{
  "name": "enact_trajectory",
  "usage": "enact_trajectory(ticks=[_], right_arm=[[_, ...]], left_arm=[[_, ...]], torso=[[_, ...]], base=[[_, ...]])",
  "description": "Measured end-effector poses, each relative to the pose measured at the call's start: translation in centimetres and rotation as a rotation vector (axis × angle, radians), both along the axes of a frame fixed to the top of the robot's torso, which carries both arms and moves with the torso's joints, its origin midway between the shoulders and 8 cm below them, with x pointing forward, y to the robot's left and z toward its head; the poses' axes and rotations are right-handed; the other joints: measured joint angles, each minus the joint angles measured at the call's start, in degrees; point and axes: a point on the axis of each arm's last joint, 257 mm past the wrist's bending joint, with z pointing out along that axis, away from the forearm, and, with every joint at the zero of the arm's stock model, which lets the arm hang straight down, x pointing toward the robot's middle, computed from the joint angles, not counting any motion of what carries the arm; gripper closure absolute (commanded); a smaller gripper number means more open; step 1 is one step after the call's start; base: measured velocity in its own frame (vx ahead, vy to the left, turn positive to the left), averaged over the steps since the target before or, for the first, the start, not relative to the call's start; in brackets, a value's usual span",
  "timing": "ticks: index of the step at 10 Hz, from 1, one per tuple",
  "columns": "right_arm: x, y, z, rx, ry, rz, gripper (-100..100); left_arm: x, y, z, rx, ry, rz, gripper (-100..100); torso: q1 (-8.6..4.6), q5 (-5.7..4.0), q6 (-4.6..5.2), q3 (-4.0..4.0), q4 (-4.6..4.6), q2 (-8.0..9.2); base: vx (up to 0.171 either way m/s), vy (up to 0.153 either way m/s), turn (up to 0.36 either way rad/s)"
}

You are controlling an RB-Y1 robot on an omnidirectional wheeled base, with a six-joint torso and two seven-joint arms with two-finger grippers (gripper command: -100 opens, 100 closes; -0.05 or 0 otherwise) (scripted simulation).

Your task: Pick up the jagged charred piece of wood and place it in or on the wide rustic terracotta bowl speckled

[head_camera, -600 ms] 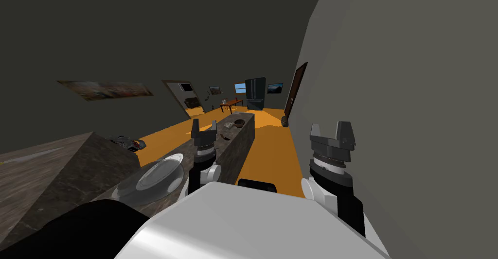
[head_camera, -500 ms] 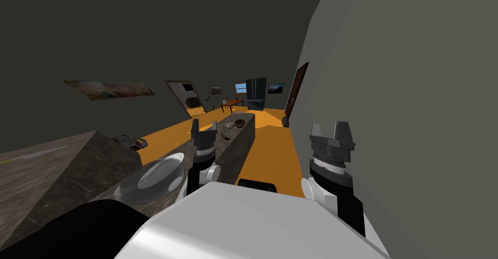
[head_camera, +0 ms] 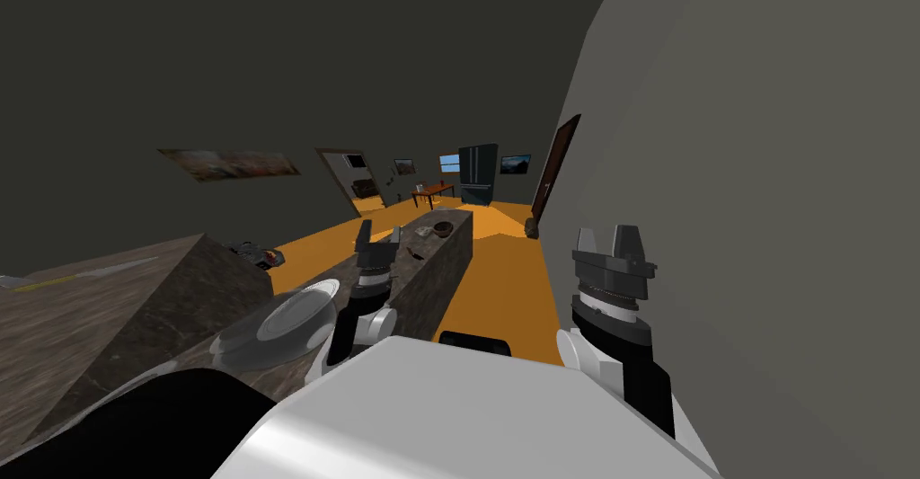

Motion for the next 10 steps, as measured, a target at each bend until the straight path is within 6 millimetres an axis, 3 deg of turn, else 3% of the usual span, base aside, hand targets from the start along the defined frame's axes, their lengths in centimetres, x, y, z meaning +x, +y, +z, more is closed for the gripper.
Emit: enact_trajectory(ticks=[10], right_arm=[[0.0, 0.0, 0.0, 0.000, 0.000, 0.000, 0]], left_arm=[[2.6, 2.7, -5.1, 0.042, 0.303, 0.015, -100]], torso=[[0.13, 0.02, 0.03, -0.02, -0.01, -0.02]], base=[[0.059, -0.064, 0.075]])
